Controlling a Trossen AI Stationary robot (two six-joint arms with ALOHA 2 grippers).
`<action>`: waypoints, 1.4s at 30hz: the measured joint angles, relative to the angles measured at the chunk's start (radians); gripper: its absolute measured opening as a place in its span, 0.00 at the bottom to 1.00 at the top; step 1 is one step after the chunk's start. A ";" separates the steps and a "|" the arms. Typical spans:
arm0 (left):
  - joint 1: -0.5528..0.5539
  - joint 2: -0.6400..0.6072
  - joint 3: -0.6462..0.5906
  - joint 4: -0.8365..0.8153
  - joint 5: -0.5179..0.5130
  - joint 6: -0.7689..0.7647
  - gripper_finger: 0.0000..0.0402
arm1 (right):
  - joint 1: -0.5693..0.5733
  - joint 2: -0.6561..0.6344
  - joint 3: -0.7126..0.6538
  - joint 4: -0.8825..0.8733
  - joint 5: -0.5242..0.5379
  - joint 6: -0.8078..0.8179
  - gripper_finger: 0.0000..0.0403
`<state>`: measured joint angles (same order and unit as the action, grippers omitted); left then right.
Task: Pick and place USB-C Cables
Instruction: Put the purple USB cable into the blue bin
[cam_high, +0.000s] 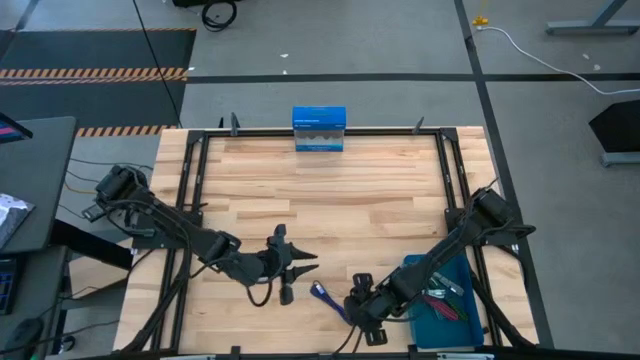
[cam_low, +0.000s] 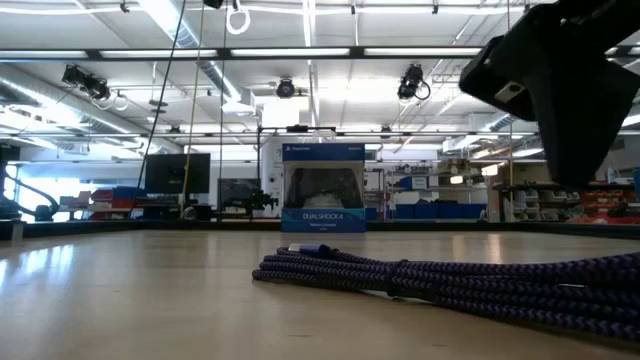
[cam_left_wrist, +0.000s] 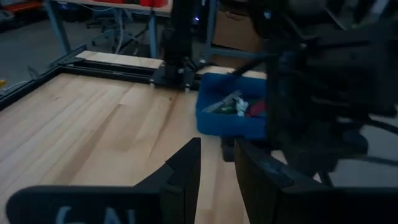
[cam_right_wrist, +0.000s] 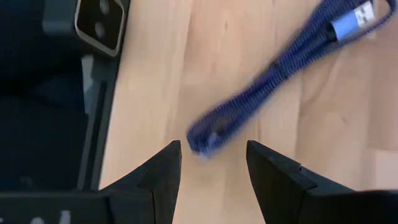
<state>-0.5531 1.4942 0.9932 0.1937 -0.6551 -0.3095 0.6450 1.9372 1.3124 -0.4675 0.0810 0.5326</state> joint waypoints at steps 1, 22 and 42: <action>-0.011 -0.003 0.000 -0.012 0.000 0.004 0.26 | -0.003 0.009 0.003 0.017 -0.001 0.006 0.47; -0.040 -0.005 0.000 -0.051 -0.010 -0.002 0.26 | -0.050 0.108 0.010 0.077 0.005 0.057 0.47; -0.033 -0.005 0.000 -0.049 -0.015 -0.027 0.26 | -0.059 0.104 0.012 -0.173 0.152 0.068 0.28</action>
<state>-0.5861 1.4895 0.9928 0.1452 -0.6701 -0.3368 0.5865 2.0407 1.3243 -0.6403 0.2332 0.6003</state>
